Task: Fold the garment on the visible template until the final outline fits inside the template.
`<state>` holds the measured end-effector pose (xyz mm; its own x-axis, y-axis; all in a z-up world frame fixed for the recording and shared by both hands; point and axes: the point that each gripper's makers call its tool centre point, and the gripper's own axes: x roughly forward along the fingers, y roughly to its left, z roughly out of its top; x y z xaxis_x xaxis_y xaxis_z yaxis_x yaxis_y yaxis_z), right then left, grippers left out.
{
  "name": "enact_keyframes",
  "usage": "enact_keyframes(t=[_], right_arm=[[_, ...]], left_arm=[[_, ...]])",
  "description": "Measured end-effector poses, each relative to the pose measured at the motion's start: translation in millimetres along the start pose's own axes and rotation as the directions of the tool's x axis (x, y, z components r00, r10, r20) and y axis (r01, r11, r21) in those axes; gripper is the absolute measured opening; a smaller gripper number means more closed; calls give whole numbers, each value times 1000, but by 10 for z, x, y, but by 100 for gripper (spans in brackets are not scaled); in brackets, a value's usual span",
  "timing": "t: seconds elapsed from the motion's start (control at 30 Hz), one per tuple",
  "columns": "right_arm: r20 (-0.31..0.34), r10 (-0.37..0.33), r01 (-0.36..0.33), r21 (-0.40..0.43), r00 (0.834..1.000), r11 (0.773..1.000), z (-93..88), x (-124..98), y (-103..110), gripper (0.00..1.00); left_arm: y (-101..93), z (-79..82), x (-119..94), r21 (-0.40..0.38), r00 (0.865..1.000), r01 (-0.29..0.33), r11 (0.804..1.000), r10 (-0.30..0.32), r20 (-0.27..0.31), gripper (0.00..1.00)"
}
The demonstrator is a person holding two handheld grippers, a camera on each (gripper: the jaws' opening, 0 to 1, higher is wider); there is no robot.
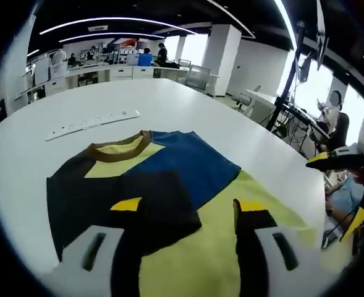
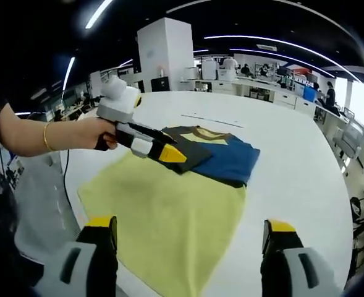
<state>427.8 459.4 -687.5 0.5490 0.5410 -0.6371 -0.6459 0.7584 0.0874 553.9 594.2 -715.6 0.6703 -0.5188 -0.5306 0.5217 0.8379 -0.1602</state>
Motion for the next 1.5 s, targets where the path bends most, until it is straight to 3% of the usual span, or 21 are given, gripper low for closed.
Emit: enact_keyframes(t=[0.27,0.63,0.97,1.13,1.33,1.5], right_arm=[[44,15,-17,26,999,1000,144,66,73,97],[20,89,-88,-33,996,996,246,251,278,92],[1,109,-109,-113,994,988,463,443,268,85],[14,120,-118,-101,993,988,598,562,237,80],[5,140,-138,-122,990,983,719,710,253,78],[-10,158,-158,-146,987,977,800,871,279,72]], left_arm=[[285,52,-200,-4,997,-62,998,62,36,87],[668,91,-539,-2,988,-135,991,135,76,99],[898,27,-757,-31,980,-183,983,185,70,99],[1065,-6,-889,-45,974,-210,977,213,77,98],[1220,-89,-1003,-26,973,-225,974,226,55,93],[1335,-124,-1069,-39,970,-236,971,238,55,82]])
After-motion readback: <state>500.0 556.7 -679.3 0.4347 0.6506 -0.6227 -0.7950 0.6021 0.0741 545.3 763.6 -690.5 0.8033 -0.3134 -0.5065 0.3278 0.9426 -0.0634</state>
